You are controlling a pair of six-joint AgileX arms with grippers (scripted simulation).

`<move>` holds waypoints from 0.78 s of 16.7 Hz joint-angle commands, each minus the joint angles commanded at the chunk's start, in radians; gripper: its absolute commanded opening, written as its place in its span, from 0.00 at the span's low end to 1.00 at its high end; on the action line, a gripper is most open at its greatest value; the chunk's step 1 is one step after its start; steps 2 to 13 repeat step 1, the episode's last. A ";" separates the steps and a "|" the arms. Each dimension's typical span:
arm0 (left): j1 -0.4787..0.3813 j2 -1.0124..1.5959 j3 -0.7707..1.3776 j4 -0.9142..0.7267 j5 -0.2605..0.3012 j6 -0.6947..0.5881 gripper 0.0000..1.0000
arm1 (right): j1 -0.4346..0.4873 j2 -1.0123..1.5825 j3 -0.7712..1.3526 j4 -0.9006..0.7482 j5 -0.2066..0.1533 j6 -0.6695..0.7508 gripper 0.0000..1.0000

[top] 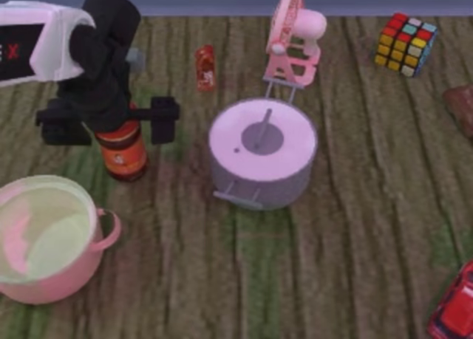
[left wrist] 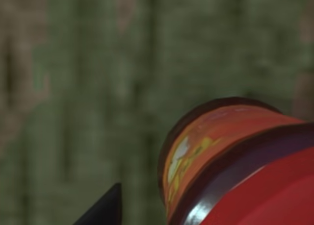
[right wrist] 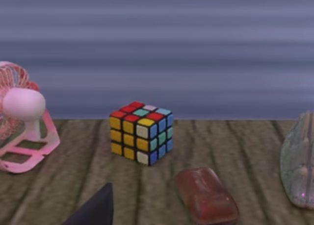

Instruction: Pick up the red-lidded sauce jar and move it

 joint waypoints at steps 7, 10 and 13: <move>0.000 0.000 0.000 0.000 0.000 0.000 1.00 | 0.000 0.000 0.000 0.000 0.000 0.000 1.00; 0.000 0.000 0.000 0.000 0.000 0.000 1.00 | 0.000 0.000 0.000 0.000 0.000 0.000 1.00; 0.000 0.000 0.000 0.000 0.000 0.000 1.00 | 0.000 0.000 0.000 0.000 0.000 0.000 1.00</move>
